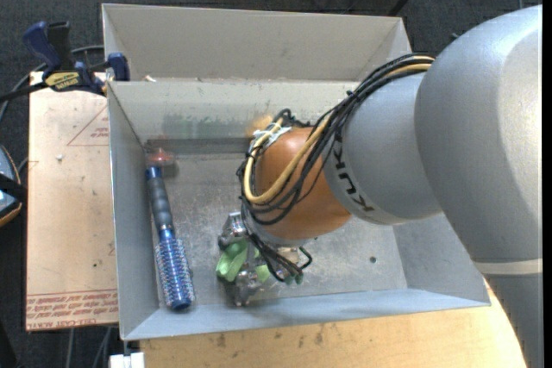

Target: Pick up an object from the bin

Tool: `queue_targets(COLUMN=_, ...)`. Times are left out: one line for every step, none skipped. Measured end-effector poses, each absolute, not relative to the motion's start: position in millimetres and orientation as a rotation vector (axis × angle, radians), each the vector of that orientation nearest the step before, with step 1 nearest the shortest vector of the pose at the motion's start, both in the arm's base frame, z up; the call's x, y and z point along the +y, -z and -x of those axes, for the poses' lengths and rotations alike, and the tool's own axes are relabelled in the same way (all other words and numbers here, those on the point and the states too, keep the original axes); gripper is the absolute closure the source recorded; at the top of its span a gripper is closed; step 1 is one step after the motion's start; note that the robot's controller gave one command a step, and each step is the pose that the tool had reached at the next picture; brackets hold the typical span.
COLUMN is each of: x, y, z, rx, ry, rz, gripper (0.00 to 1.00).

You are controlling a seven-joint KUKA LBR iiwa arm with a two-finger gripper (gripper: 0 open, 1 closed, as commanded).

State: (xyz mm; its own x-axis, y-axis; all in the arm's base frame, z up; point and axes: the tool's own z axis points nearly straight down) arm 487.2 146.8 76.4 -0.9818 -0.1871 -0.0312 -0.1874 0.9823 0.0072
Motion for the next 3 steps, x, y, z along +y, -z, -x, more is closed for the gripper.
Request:
queue_targets(x=147, y=-76, z=-483.2, rx=3.112, ry=-0.009, rz=0.303, gripper=1.0)
queue_targets(x=135, y=-191, z=-498.1, rx=3.104, ry=-0.002, rz=0.415, gripper=1.0)
queue_targets(x=153, y=-331, z=-538.3, rx=2.985, ry=-0.001, rz=0.945, gripper=1.0)
